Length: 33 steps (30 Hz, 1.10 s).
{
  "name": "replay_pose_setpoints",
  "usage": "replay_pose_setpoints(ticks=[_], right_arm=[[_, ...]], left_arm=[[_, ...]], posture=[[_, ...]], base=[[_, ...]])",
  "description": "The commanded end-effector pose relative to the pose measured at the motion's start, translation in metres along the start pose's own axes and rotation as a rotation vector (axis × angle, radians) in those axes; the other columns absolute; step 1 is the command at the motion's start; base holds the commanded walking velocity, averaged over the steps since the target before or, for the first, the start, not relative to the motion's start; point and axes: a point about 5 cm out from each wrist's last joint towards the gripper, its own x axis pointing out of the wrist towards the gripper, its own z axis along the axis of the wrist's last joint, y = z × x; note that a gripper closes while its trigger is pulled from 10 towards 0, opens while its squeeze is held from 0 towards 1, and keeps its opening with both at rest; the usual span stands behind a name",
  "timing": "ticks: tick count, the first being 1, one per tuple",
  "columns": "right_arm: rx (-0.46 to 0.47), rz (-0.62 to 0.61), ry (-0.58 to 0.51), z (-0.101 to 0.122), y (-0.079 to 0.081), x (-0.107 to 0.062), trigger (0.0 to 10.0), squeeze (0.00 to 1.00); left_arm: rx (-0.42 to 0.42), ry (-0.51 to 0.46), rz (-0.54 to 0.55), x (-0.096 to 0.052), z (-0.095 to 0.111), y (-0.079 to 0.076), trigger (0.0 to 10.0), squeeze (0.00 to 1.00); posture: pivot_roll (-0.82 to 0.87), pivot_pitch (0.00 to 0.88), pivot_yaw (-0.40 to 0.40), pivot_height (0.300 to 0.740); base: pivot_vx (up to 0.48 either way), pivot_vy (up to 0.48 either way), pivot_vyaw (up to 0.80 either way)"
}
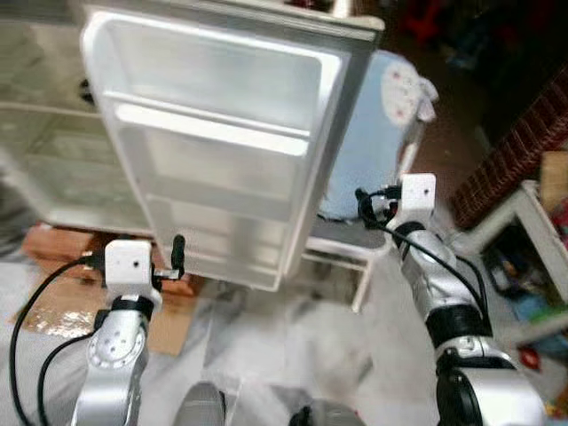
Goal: Restocking fridge
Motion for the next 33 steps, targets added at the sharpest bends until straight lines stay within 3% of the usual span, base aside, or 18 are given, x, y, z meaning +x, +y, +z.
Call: replay_pose_setpoints(ticks=[1, 13, 17, 25, 30, 33], right_arm=[[0.005, -0.004, -0.028, 0.005, 0.0, 0.001, 10.0, 0.0], [0.004, -0.009, -0.048, 0.008, 0.0, 0.002, 10.0, 0.0], [0.008, -0.017, -0.063, 0.011, 0.003, 0.003, 10.0, 0.0], [-0.041, -0.138, -0.002, -0.007, -0.016, -0.007, 10.0, 0.0], [0.006, -0.175, 0.013, -0.01, -0.021, -0.008, 10.0, 0.0], [0.016, -0.177, 0.002, -0.005, -0.02, -0.003, 10.0, 0.0]], left_arm=[[0.003, 0.006, 0.001, 0.001, -0.002, 0.0, 10.0, 0.0], [-0.004, 0.01, 0.005, 0.002, -0.003, 0.0, 10.0, 0.0], [-0.007, 0.024, 0.013, 0.002, -0.005, 0.0, 10.0, 0.0], [0.002, 0.037, 0.021, 0.002, -0.007, 0.002, 10.0, 0.0], [0.009, 0.053, 0.029, 0.002, -0.009, 0.002, 10.0, 0.0], [-0.011, 0.142, 0.083, 0.001, -0.019, 0.007, 10.0, 0.0]], posture=[[0.1, 0.098, -0.101, 0.74], [0.1, 0.093, -0.105, 0.74], [0.1, 0.092, -0.106, 0.74], [0.1, 0.093, -0.106, 0.74], [0.1, 0.095, -0.1, 0.74], [0.1, 0.092, -0.1, 0.74]], base=[[0.337, 0.0, 0.64], [0.412, 0.0, 0.59], [0.427, 0.0, 0.0], [0.0, 0.0, 0.0], [0.0, 0.0, 0.0], [0.0, 0.0, 0.0]])
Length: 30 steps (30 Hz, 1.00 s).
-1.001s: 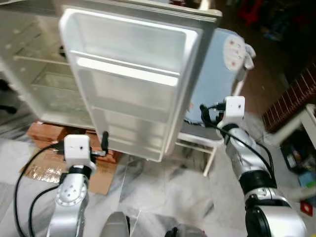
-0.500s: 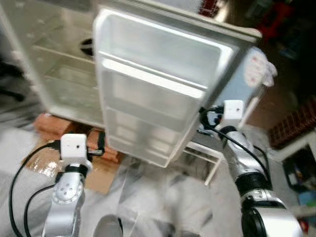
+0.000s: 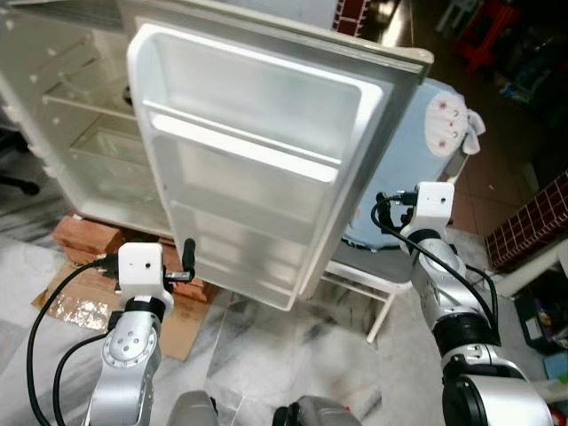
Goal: Restocking fridge
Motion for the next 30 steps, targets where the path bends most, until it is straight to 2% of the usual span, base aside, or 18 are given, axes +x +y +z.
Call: replay_pose_setpoints(ticks=[1, 4, 5, 6, 10, 11, 13, 15, 17, 19, 22, 23, 25, 26, 27, 29, 30], right_arm=[[0.021, -0.03, -0.01, 0.006, -0.004, 0.004, 10.0, 0.0], [0.03, -0.026, -0.021, 0.012, -0.002, 0.008, 10.0, 0.0], [0.041, -0.019, -0.037, 0.018, 0.002, 0.012, 10.0, 0.0], [0.041, -0.019, -0.037, 0.018, 0.002, 0.012, 10.0, 0.0], [0.108, 0.007, -0.099, 0.048, 0.021, 0.027, 10.0, 0.0], [0.123, 0.016, -0.111, 0.055, 0.026, 0.03, 10.0, 0.0], [0.126, 0.035, -0.136, 0.067, 0.037, 0.034, 10.0, 0.0], [0.166, 0.048, -0.154, 0.079, 0.048, 0.037, 10.0, 0.0], [0.192, 0.075, -0.176, 0.094, 0.064, 0.04, 10.0, 0.0], [0.229, 0.101, -0.178, 0.099, 0.072, 0.041, 10.0, 0.0], [0.352, 0.36, -0.154, 0.11, 0.11, 0.038, 10.0, 0.0], [0.391, 0.501, -0.134, 0.111, 0.125, 0.034, 10.0, 0.0], [0.427, 0.681, -0.125, 0.113, 0.14, 0.027, 10.0, 0.0], [0.393, 0.871, -0.15, 0.112, 0.146, 0.015, 10.0, 0.0], [0.393, 0.871, -0.15, 0.112, 0.146, 0.015, 10.0, 0.0], [0.34, 1.035, -0.138, 0.103, 0.142, 0.003, 10.0, 0.0], [0.3, 1.111, -0.108, 0.094, 0.134, -0.002, 10.0, 0.0]], left_arm=[[-0.005, 0.118, 0.035, -0.003, -0.015, 0.004, 10.0, 0.0], [-0.022, 0.252, 0.043, -0.009, -0.033, 0.008, 10.0, 0.0], [0.004, 0.351, 0.006, -0.017, -0.05, 0.011, 10.0, 0.0], [0.004, 0.351, 0.006, -0.017, -0.05, 0.011, 10.0, 0.0], [0.019, 0.507, 0.001, -0.041, -0.083, 0.025, 10.0, 0.0], [-0.017, 0.544, 0.016, -0.046, -0.089, 0.027, 10.0, 0.0], [-0.085, 0.594, 0.047, -0.054, -0.097, 0.032, 10.0, 0.0], [-0.058, 0.635, 0.043, -0.063, -0.105, 0.036, 10.0, 0.0], [-0.072, 0.652, 0.06, -0.072, -0.11, 0.037, 10.0, 0.0], [-0.088, 0.665, 0.066, -0.076, -0.112, 0.035, 10.0, 0.0], [-0.108, 0.659, 0.084, -0.076, -0.113, 0.035, 10.0, 0.0], [-0.105, 0.657, 0.086, -0.076, -0.113, 0.035, 10.0, 0.0], [-0.1, 0.657, 0.087, -0.075, -0.112, 0.034, 10.0, 0.0], [-0.101, 0.657, 0.087, -0.076, -0.113, 0.034, 10.0, 0.0], [-0.101, 0.657, 0.087, -0.076, -0.113, 0.034, 10.0, 0.0], [-0.108, 0.658, 0.088, -0.077, -0.113, 0.034, 10.0, 0.0], [-0.117, 0.66, 0.091, -0.077, -0.113, 0.034, 10.0, 0.0]], posture=[[0.1, 0.092, -0.1, 0.74], [0.11, 0.09, -0.102, 0.74], [0.11, 0.089, -0.101, 0.74], [0.11, 0.089, -0.101, 0.74], [0.12, 0.085, -0.097, 0.74], [0.13, 0.084, -0.097, 0.74], [0.13, 0.084, -0.097, 0.74], [0.13, 0.082, -0.097, 0.74], [0.14, 0.078, -0.099, 0.74], [0.15, 0.076, -0.1, 0.74], [0.16, 0.072, -0.108, 0.74], [0.17, 0.07, -0.112, 0.74], [0.17, 0.068, -0.118, 0.74], [0.17, 0.067, -0.121, 0.74], [0.17, 0.067, -0.121, 0.74], [0.17, 0.066, -0.125, 0.74], [0.17, 0.065, -0.126, 0.74]], base=[[0.0, 0.0, 0.0], [0.0, 0.0, 0.0], [0.0, 0.0, 0.0], [0.0, 0.0, 0.0], [0.0, 0.0, 0.0], [0.0, 0.0, 0.0], [0.0, 0.0, 0.0], [0.0, 0.0, 0.0], [0.0, 0.0, 0.0], [0.0, 0.0, 0.0], [0.0, 0.0, 0.0], [0.0, 0.0, 0.0], [0.0, 0.0, 0.0], [0.0, 0.0, 0.0], [0.0, 0.0, 0.0], [0.0, 0.0, 0.0], [0.0, 0.0, 0.0]])
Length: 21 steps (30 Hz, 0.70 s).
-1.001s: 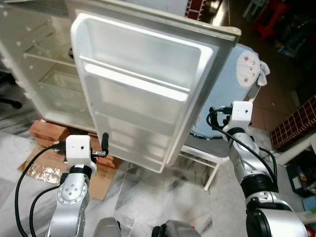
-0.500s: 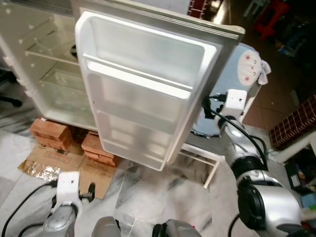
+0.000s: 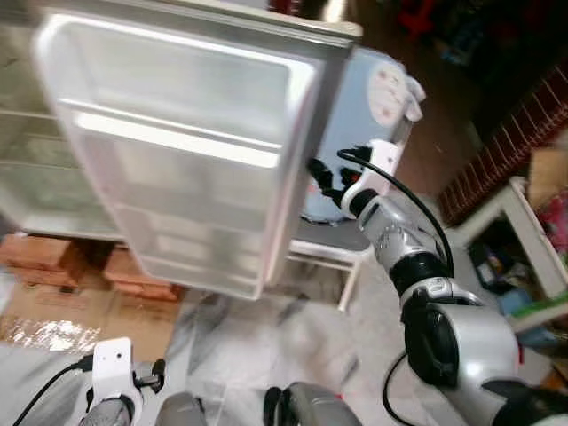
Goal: Restocking fridge
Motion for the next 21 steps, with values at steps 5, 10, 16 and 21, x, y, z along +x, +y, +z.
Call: replay_pose_setpoints(ticks=[5, 10, 16, 21], right_arm=[[-0.393, 0.172, 0.27, -0.005, -0.016, -0.02, 10.0, 0.0], [-0.662, -0.068, 0.468, -0.012, -0.05, -0.043, 10.0, 0.0], [-0.638, -0.342, 0.235, 0.022, -0.046, -0.02, 10.0, 0.0], [-0.629, -0.372, 0.196, 0.015, -0.029, 0.001, 10.0, 0.0]], left_arm=[[-0.036, 0.022, 0.001, -0.001, -0.007, 0.002, 10.0, 0.0], [-0.028, 0.023, -0.003, 0.0, -0.006, 0.003, 10.0, 0.0], [-0.03, 0.03, -0.006, 0.0, -0.006, 0.004, 10.0, 0.0], [-0.003, 0.01, 0.011, 0.001, -0.004, 0.005, 10.0, 0.0]], posture=[[0.16, 0.062, -0.118, 0.74], [0.16, 0.06, -0.114, 0.74], [0.16, 0.056, -0.111, 0.74], [0.17, 0.053, -0.112, 0.74]], base=[[0.0, 0.0, 0.0], [0.0, 0.0, 0.0], [0.0, 0.0, 0.0], [0.0, 0.0, 0.0]])
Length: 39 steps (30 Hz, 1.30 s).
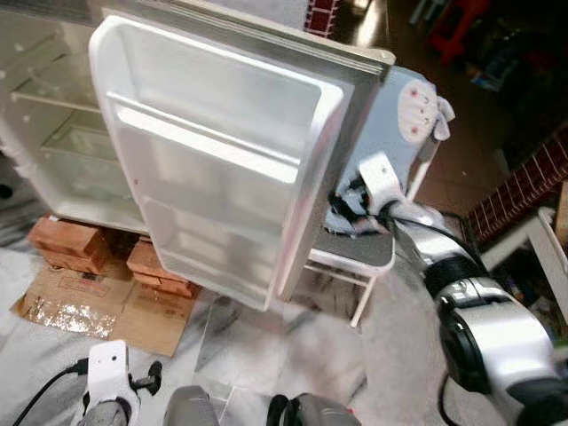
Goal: Restocking fridge
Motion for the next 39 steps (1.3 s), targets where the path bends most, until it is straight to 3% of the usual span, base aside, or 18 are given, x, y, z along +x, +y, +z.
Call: replay_pose_setpoints(ticks=[1, 9, 19, 39], right_arm=[[-0.004, 0.031, -0.072, 0.018, 0.014, 0.006, 10.0, 0.0], [0.078, 0.064, -0.119, 0.01, 0.026, 0.005, 10.0, 0.0], [0.104, 0.122, -0.196, 0.004, 0.042, 0.001, 10.0, 0.0], [0.112, 0.109, -0.205, 0.006, 0.048, 0.002, 10.0, 0.0]], left_arm=[[0.027, -0.011, 0.016, -0.001, -0.002, 0.002, 10.0, 0.0], [0.012, -0.045, 0.017, -0.001, 0.002, 0.001, 10.0, 0.0], [0.019, -0.044, 0.008, 0.001, 0.003, 0.0, 10.0, 0.0], [0.028, -0.062, 0.017, 0.003, 0.009, -0.002, 10.0, 0.0]], posture=[[0.18, 0.054, -0.113, 0.74], [0.17, 0.056, -0.113, 0.74], [0.15, 0.059, -0.108, 0.74], [0.15, 0.097, -0.107, 0.74]], base=[[0.0, 0.0, 0.0], [0.0, 0.0, 0.0], [0.0, -0.099, 0.63], [0.0, -0.161, 0.0]])
